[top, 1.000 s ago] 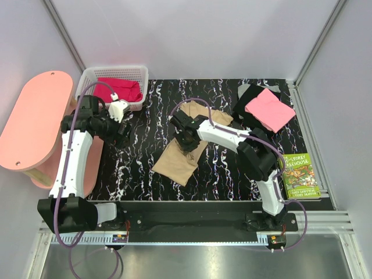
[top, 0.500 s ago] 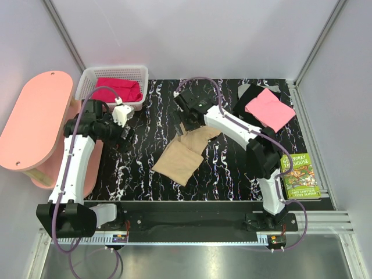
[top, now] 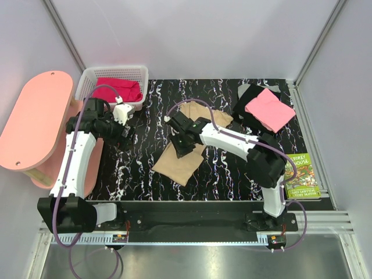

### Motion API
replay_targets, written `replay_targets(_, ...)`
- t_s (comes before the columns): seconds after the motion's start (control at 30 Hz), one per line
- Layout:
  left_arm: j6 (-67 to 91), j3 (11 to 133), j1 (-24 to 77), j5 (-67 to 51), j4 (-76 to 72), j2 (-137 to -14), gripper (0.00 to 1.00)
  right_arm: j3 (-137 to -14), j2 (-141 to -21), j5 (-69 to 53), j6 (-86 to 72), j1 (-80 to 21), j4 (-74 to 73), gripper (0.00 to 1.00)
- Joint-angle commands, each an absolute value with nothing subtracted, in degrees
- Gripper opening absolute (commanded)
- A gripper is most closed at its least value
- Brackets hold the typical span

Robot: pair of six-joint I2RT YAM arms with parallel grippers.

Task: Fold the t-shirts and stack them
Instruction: Fold the folded rectangular tshirt in 1/3 of the way, then grab one side of the 2/3 rectangular tshirt with right arm

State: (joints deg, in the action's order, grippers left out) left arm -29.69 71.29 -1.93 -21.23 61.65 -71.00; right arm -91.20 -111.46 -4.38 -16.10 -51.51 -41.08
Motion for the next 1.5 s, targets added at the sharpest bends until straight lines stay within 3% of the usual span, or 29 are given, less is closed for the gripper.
replay_targets(0.0, -29.18, 73.83, -1.84, -21.1, 59.77, -70.4, 0.99, -93.78, -116.61, -7.9, -17.23, -49.31, -36.48, 0.21)
replay_targets(0.33, -29.53, 74.44, -1.85, -20.39, 59.85, -69.96, 0.99, -98.79, -128.58, -12.3, -18.1, -45.44, -35.16, 0.15)
replay_targets(0.73, -29.71, 76.03, -1.93, -19.51, 59.94, -69.26, 0.99, -99.05, -129.2, -15.47, -22.32, -53.96, -33.58, 0.15)
replay_targets(0.8, -29.62, 76.03, -1.93, -19.25, 59.94, -69.08, 0.99, -99.14, -128.67, -15.03, -22.5, -53.96, -33.49, 0.25)
replay_targets(0.83, -29.71, 75.94, -1.93, -19.07, 59.85, -68.91, 0.99, -99.23, -128.41, -14.33, -22.33, -54.05, -33.57, 0.38)
replay_targets(0.87, -29.62, 76.02, -2.11, -18.9, 59.85, -68.82, 0.99, -99.4, -127.36, -10.5, -21.19, -54.05, -35.23, 0.82)
replay_targets(0.93, -29.79, 76.64, -2.81, -18.98, 59.85, -68.64, 0.99, -99.23, -125.34, -5.56, -19.7, -54.05, -36.82, 0.99)
replay_targets(1.1, -29.53, 79.8, -6.94, -20.48, 60.2, -70.48, 0.99, -95.72, -114.89, 16.4, -14.6, -58.78, -40.34, 1.0)
replay_targets(1.23, -26.56, 81.65, -7.56, -20.83, 60.03, -72.59, 0.99, -93.43, -112.94, 33.43, -8.28, -69.68, -41.65, 1.0)
replay_targets(1.47, -23.56, 85.86, -7.38, -21.36, 60.12, -76.28, 0.99, -98.61, -121.1, 43.59, -4.66, -82.35, -42.54, 1.0)
